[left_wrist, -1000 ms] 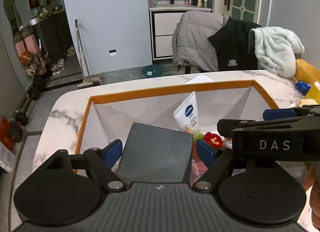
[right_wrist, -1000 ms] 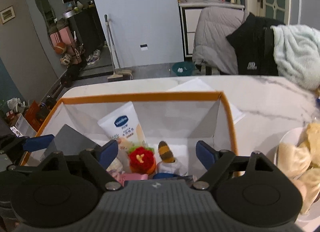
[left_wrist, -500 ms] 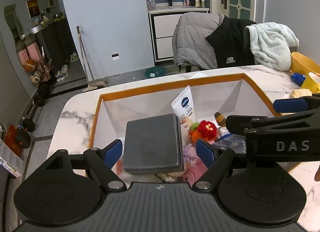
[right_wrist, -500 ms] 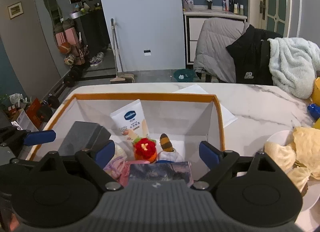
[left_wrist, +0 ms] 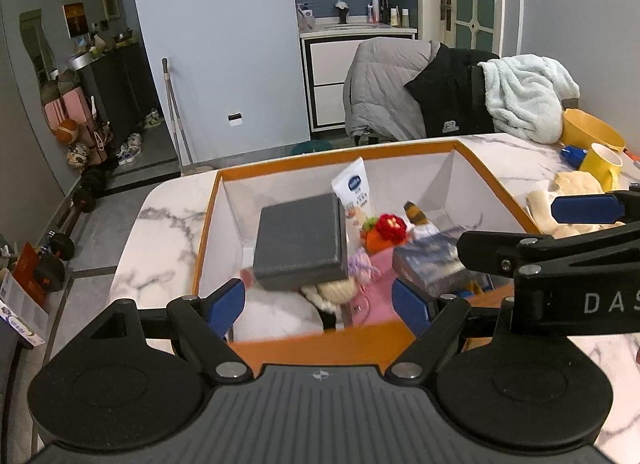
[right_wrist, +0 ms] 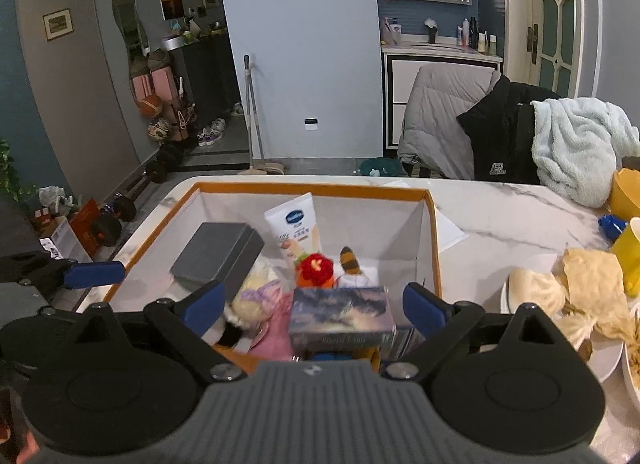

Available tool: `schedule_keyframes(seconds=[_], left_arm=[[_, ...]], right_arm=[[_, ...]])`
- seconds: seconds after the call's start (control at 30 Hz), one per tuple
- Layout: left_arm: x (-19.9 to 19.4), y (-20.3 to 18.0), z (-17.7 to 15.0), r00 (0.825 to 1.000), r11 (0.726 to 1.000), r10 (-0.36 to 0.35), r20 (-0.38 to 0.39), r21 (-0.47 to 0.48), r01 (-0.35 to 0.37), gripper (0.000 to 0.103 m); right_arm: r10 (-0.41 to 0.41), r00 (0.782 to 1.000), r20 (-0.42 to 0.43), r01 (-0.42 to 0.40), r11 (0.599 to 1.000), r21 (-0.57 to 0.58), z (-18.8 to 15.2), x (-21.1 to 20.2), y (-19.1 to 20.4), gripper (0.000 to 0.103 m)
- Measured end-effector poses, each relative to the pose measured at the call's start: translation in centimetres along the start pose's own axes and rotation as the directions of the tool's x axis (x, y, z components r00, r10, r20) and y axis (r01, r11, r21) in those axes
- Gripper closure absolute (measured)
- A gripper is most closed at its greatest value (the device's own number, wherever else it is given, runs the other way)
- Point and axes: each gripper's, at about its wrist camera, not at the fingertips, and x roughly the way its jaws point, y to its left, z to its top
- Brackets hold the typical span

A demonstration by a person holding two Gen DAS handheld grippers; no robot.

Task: Organize objects
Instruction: 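Withdraw both grippers toward the tape measure and cardboard cube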

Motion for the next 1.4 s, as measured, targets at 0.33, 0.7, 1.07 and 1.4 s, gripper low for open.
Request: schedule_keyframes(seconds=[0.33,0.7,1.07,1.4], left_arm=[[-2.1,-0.7,-3.5,1.0,0.999,0.001,-0.006,-0.047,-0.001,0.008],[-1.9,-1.7,-7.4,0.999,0.995,-0.02,-0.045,-0.1,0.015,0.008],[0.6,-2.6,-9.8,0.994,0.992,-0.042,-0.098,-0.121,0.03,0.008],[2.6,-2.8,-10.4,0.99,0.986,-0.068,-0.127,-0.157,0.048,0.008]], right_arm=[[0.018,1.0,-0.005,-0.018,1.0,0.023,-3.3,-2.4,0.2,0.006],[0.011,1.0,-0.023,-0.011,1.0,0.002,-7.3,-2.7,0.3,0.005],[-0.011,0.998,-0.057,0.013,0.999,0.031,-10.1,-1.7,-1.7,0.004],[0.017,0.998,-0.063,-0.01,0.994,0.113,-11.3,-0.9,-3.4,0.004]])
